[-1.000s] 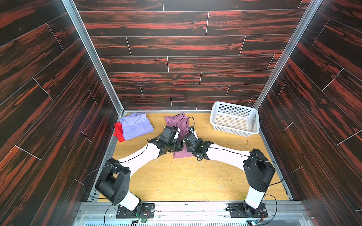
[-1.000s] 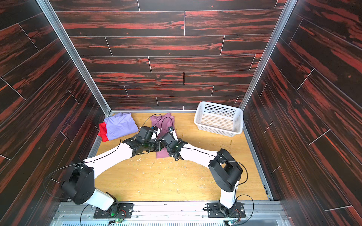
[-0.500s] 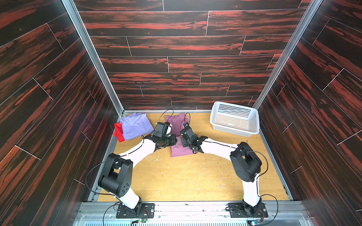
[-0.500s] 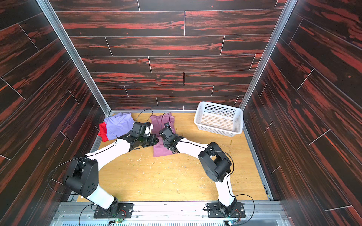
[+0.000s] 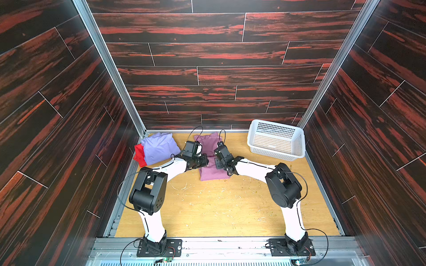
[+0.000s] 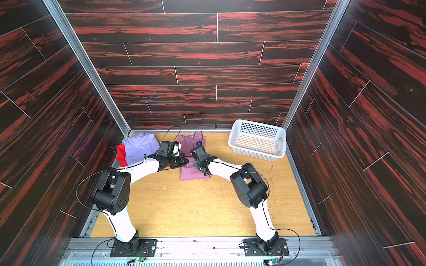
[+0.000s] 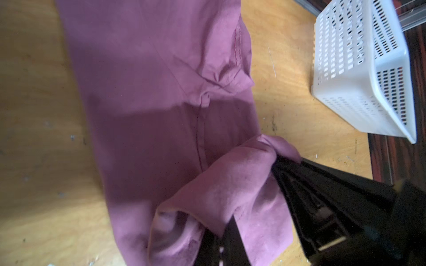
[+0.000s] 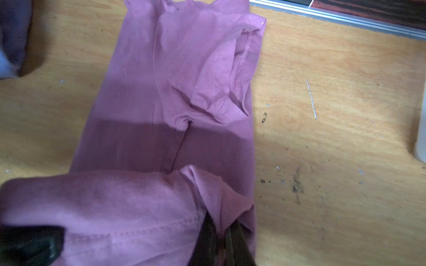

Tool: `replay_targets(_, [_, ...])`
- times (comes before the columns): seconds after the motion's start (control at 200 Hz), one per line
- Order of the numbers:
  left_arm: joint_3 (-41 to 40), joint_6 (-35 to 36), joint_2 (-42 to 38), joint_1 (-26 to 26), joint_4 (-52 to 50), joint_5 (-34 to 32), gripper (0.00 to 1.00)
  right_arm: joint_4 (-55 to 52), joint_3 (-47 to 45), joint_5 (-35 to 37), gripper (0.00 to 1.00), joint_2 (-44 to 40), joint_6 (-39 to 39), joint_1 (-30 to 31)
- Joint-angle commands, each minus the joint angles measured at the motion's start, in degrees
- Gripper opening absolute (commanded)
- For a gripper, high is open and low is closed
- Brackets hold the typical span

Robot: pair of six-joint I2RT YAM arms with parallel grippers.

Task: Fold and stack t-shirts
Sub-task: Fold the T-shirt.

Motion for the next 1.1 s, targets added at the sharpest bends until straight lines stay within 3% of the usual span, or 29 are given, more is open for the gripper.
replay_targets(0.0, [2.3,-1.69,1.62,0.68,4.33,0.62,0.0,1.39,2.94,-2.06,0.09,3.11,-1.12,-0.2])
replay_targets(0.24, [2.0,-2.59,3.71,1.9,7.4,-0.22,0.0,3.38,6.14,-5.58,0.13,8.17,-2.22,-1.47])
replay_targets(0.536, [2.85,-2.68,6.82,3.14,9.04,0.44,0.0,2.21,8.44,-3.43,0.16,8.51,-3.55,-2.43])
replay_targets(0.596, [3.59,-2.55,8.09,3.15,9.94,0.09,0.35,1.93,8.65,-2.32,0.22,8.36,-3.47,-2.65])
replay_targets(0.606, [3.7,-2.58,8.25,3.15,9.9,-0.3,0.47,1.93,8.62,-2.18,0.25,8.24,-3.52,-2.72])
replay_targets(0.611, [3.77,-2.59,8.34,3.15,9.88,-0.36,0.65,1.88,8.61,-2.06,0.26,8.21,-3.54,-2.69])
replay_targets(0.626, [3.95,-2.52,8.56,3.22,9.98,-0.34,0.92,1.92,8.61,-1.63,0.28,8.1,-3.58,-2.83])
replay_targets(0.641, [3.95,-2.27,8.69,3.3,10.45,-0.16,0.99,1.88,8.67,-1.16,0.31,8.02,-3.57,-2.92])
replay_targets(0.792, [2.1,-1.88,6.57,4.69,18.63,0.7,1.0,3.03,8.65,2.02,0.51,4.0,-4.76,-4.62])
replay_targets(0.902, [-0.52,-3.07,1.65,6.08,25.61,-0.05,1.0,5.61,7.53,2.62,0.77,0.0,-6.58,-5.79])
replay_targets(1.092, [-4.34,-2.1,-7.97,6.21,22.44,1.3,1.0,8.17,-0.44,-0.91,0.81,-8.96,-4.71,-6.15])
